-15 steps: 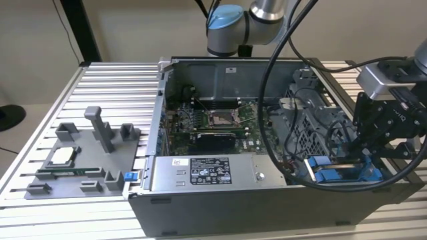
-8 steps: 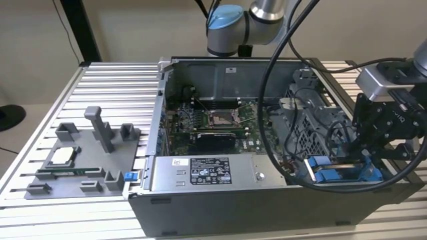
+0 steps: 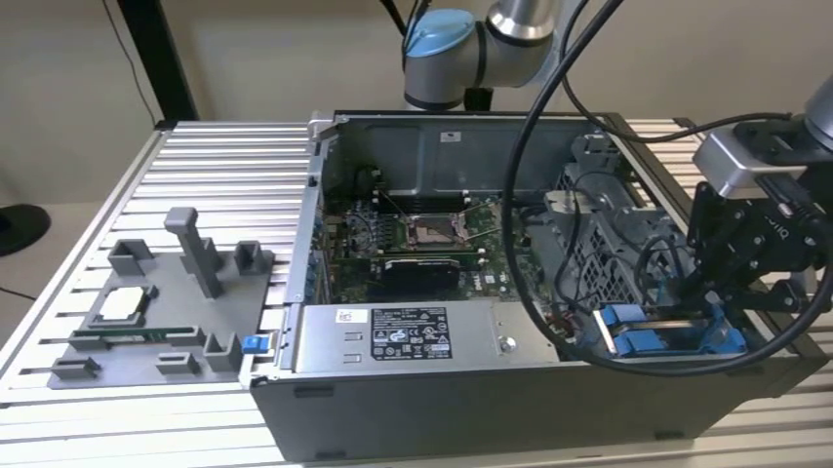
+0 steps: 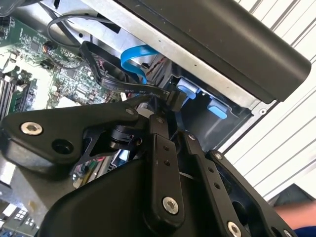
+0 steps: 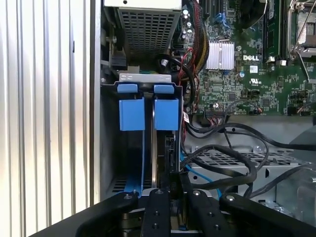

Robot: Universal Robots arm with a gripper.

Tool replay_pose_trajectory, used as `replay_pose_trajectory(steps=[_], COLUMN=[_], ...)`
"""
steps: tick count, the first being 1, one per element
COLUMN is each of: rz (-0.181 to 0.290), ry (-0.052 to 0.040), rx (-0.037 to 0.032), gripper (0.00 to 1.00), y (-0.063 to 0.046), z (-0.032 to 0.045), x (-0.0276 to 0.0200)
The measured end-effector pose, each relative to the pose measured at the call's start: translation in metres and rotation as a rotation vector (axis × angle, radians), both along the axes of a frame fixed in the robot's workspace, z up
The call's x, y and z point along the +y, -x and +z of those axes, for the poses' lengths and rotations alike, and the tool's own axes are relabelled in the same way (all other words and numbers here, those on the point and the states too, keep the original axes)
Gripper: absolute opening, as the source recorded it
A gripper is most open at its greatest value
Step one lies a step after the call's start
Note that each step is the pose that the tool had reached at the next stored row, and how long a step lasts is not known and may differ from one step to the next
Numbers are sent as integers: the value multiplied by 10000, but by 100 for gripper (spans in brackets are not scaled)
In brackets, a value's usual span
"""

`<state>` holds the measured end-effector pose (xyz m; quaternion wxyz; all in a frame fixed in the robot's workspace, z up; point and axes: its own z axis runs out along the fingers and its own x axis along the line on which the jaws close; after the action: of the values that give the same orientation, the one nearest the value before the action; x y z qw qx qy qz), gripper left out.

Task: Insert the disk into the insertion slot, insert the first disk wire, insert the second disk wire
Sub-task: 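Insert the first disk wire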

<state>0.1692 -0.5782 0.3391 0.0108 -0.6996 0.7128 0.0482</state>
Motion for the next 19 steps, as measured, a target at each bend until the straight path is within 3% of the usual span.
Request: replay_pose_trajectory(steps=[8,15,19], rz=[0,-4,-4], ry=[3,9,11], rx=[-42,-42,-39], gripper=[0,0,0], y=[0,1,1], z=[-11,-122,-124], x=[5,9,9])
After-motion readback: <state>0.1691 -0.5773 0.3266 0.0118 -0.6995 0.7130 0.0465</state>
